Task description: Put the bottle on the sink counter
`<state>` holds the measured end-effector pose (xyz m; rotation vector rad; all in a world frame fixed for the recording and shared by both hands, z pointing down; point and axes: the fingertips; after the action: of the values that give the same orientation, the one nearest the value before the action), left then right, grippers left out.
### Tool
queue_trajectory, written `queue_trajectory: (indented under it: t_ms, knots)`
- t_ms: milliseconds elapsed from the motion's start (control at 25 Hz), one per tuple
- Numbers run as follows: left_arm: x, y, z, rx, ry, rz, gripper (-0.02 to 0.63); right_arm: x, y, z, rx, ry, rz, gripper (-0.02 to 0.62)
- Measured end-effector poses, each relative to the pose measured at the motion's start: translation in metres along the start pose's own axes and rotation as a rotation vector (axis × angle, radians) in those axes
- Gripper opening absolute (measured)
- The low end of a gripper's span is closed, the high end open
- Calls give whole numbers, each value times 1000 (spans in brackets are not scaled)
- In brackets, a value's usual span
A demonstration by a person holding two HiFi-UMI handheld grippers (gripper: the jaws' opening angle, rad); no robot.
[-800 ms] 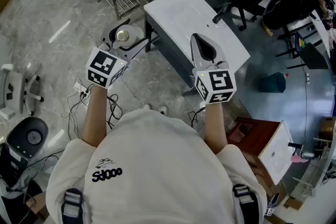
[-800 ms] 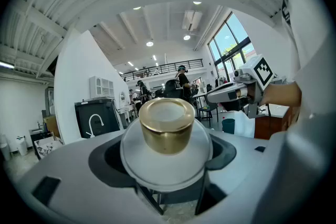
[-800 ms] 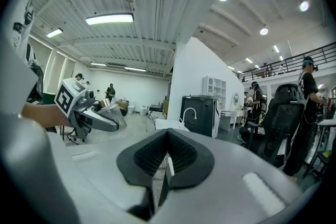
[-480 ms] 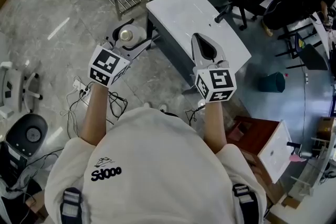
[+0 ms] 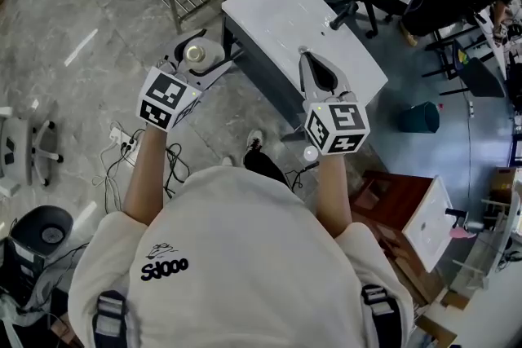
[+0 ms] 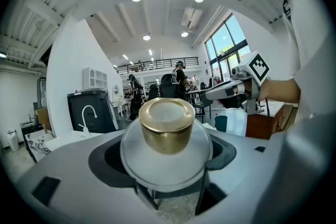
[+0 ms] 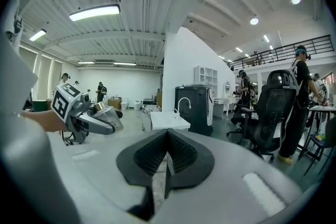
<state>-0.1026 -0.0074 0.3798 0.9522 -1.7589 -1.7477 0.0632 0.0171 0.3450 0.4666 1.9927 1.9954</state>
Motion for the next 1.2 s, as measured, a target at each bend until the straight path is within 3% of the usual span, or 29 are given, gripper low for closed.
queue_trajectory:
  t_ms: [440,1200]
  knots:
    - [16,9,-43,12,26,11,344,-41,7,-29,-4,40,-11,11]
    - [97,25,-165,81,-8,41,344,-141,28,-157,13,-21,-77,11]
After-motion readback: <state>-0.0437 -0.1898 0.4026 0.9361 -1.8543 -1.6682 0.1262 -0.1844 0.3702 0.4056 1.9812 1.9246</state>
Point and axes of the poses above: the fingertips, and each gripper's own axes: z backward along the fingers, x to its left, y out of its underside, and after that the axes turned 11 degrees about -x, right-handed
